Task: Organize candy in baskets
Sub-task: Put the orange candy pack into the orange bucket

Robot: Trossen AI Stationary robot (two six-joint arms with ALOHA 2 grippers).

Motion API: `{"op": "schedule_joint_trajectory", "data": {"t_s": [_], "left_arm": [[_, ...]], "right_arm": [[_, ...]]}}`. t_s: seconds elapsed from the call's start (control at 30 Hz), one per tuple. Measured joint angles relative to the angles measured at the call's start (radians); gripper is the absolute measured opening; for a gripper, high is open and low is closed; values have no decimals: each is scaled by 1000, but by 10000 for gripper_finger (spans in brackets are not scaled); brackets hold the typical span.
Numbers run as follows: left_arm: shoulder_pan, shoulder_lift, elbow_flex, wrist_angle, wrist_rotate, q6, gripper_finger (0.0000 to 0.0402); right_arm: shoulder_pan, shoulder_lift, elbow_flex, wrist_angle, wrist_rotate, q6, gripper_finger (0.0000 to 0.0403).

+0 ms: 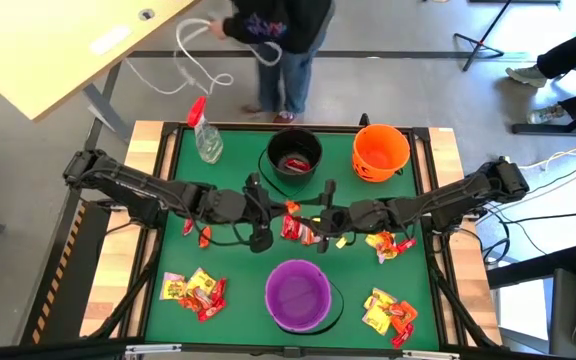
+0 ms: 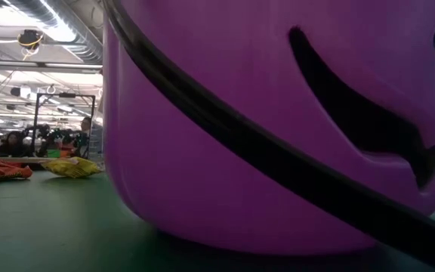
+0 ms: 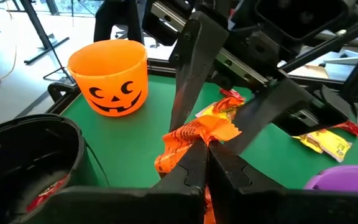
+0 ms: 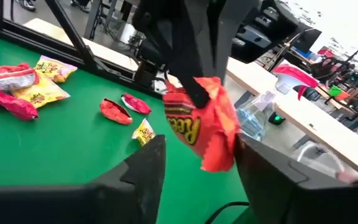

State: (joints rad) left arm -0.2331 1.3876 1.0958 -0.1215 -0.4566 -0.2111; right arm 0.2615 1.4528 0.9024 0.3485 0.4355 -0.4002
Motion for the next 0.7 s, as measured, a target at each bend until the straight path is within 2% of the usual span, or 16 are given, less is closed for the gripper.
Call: {"op": "schedule_joint_trajectory", "data": {"t_s": [0.6,0.7], "left_arm": [[-17,-1,0,-26,2,1,0],[-17,-1,0,-26,2,4,9]], "right_arm": [[1,0,-1,23,-55,2,15],[0,0,-1,24,-61,2,7]]}}
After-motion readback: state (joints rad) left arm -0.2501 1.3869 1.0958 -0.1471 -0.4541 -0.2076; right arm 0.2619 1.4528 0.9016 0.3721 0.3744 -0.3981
